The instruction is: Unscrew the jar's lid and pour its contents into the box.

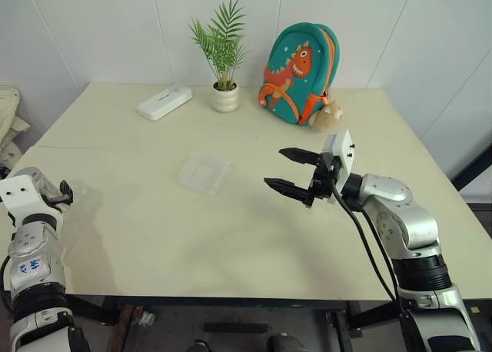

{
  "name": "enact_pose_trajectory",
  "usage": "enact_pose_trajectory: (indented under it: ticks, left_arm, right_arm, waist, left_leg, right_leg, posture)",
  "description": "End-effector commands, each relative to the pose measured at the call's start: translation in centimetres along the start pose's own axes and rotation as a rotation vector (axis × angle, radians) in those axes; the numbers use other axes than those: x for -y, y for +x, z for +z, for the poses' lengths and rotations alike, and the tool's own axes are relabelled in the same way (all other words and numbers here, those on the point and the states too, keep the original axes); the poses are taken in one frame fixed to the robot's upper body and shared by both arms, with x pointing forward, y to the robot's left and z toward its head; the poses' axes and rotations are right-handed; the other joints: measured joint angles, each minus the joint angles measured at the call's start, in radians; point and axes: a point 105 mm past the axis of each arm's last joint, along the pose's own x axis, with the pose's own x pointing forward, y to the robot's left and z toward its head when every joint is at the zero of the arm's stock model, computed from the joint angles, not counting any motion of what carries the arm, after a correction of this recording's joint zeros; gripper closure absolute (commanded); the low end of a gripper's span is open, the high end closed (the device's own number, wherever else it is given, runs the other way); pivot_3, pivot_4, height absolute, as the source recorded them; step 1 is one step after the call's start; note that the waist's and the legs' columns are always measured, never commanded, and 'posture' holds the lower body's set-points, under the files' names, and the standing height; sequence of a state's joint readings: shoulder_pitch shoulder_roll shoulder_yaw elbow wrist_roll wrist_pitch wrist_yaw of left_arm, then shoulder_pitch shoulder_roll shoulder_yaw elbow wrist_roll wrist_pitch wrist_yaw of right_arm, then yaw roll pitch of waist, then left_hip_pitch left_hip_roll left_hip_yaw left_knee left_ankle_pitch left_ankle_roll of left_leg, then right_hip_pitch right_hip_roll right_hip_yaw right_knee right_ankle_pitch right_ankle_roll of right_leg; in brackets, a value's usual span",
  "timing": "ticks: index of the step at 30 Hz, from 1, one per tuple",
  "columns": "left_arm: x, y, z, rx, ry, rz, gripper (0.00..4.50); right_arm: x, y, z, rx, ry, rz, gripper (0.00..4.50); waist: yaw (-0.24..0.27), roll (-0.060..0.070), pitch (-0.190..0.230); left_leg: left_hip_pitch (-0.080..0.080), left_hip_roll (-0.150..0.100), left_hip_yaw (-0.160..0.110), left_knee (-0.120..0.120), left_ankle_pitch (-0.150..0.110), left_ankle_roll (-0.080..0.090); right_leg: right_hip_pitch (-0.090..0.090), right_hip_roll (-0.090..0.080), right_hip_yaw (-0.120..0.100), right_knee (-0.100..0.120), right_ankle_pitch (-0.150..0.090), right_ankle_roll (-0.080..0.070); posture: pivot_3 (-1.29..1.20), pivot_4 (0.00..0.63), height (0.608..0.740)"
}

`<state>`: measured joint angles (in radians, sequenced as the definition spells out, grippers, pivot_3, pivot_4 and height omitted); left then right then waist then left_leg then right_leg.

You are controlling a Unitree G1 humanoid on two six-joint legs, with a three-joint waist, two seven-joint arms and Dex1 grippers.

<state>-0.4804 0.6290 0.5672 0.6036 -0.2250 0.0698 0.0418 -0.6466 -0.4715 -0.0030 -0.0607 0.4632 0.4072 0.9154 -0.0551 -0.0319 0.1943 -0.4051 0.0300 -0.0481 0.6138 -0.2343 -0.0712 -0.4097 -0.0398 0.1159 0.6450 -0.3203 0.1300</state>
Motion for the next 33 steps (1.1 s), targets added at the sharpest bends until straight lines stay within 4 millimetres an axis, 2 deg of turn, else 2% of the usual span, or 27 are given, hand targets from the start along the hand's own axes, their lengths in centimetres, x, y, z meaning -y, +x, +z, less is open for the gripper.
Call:
enact_pose_trajectory:
  ticks: [1,3,5,7,11,17,24,27,33]
  left_arm:
    - [-0.4,0.4,2.4,0.082,0.029,0.005,0.03]
    - [-0.4,0.5,2.4,0.084,0.036,0.002,0.03]
    - [-0.4,0.5,2.9,0.107,0.049,0.002,0.41]
    - [-0.4,0.6,3.2,0.125,0.056,-0.001,0.89]
    - [-0.2,0.8,3.3,0.126,0.054,-0.01,2.19]
    - [0.7,0.4,3.1,0.111,0.029,-0.051,2.29]
    - [7.3,-1.2,5.7,0.159,0.043,-0.371,2.29]
    - [11.6,-3.5,7.3,0.184,0.068,-0.628,2.29]
    - [16.1,-7.5,9.0,0.169,0.049,-0.998,2.29]
  right_arm:
    - [0.1,0.2,1.3,0.04,-0.044,-0.002,0.0]
    - [0.2,0.2,1.3,0.04,-0.045,-0.003,0.0]
    - [0.2,0.2,1.2,0.04,-0.046,-0.006,0.0]
    - [0.2,0.3,1.2,0.039,-0.046,-0.007,0.0]
    - [0.3,0.3,1.2,0.036,-0.05,-0.01,0.0]
    - [0.4,0.2,1.7,0.036,-0.068,-0.02,0.0]
    - [0.3,1.0,3.4,0.076,-0.104,-0.048,0.0]
    - [-0.2,2.2,5.0,0.121,-0.111,-0.085,0.0]
    - [-1.4,3.9,7.0,0.162,-0.086,-0.133,0.0]
  waist:
    - [0.0,0.0,0.0]
    - [0.001,0.0,0.0]
    - [0.0,0.0,0.0]
    - [0.0,0.0,0.0]
    - [0.001,0.0,0.0]
    - [0.0,0.0,0.0]
    - [0.002,0.0,0.0]
    - [-0.001,0.0,0.0]
    - [-0.006,0.0,0.0]
  left_leg:
    - [0.0,0.0,0.0,0.0,0.0,0.0]
    - [0.0,0.0,0.0,0.0,0.0,0.0]
    - [0.0,0.0,0.0,0.0,0.0,0.0]
    - [0.0,0.0,0.0,0.0,0.0,0.0]
    - [0.0,0.0,0.0,0.0,0.0,0.0]
    - [0.0,0.0,0.0,0.0,0.0,0.0]
    - [0.0,0.0,0.0,0.0,0.0,0.0]
    - [0.0,0.0,0.0,0.0,0.0,0.0]
    - [0.0,0.001,0.0,0.0,0.0,0.0]
  right_leg:
    - [0.0,0.0,0.0,0.0,0.0,0.0]
    - [0.0,0.0,0.0,0.0,0.0,0.0]
    - [0.0,0.0,0.0,0.0,0.0,0.0]
    - [0.0,0.0,0.0,0.0,0.0,0.0]
    - [0.0,0.0,0.0,0.0,0.0,0.0]
    - [0.0,0.0,0.0,0.001,0.0,0.0]
    - [0.0,0.0,0.0,0.001,0.0,0.0]
    - [0.0,0.0,0.0,0.001,0.0,0.0]
    - [-0.002,0.001,0.0,0.003,0.0,-0.001]
  posture:
    - [0.0,0.15,0.74]
    - [0.0,0.15,0.74]
    - [0.0,0.15,0.74]
    - [0.0,0.15,0.74]
    - [0.0,0.15,0.74]
    - [0.0,0.15,0.74]
    - [0.0,0.15,0.74]
    - [0.0,0.15,0.74]
    - [0.0,0.15,0.74]
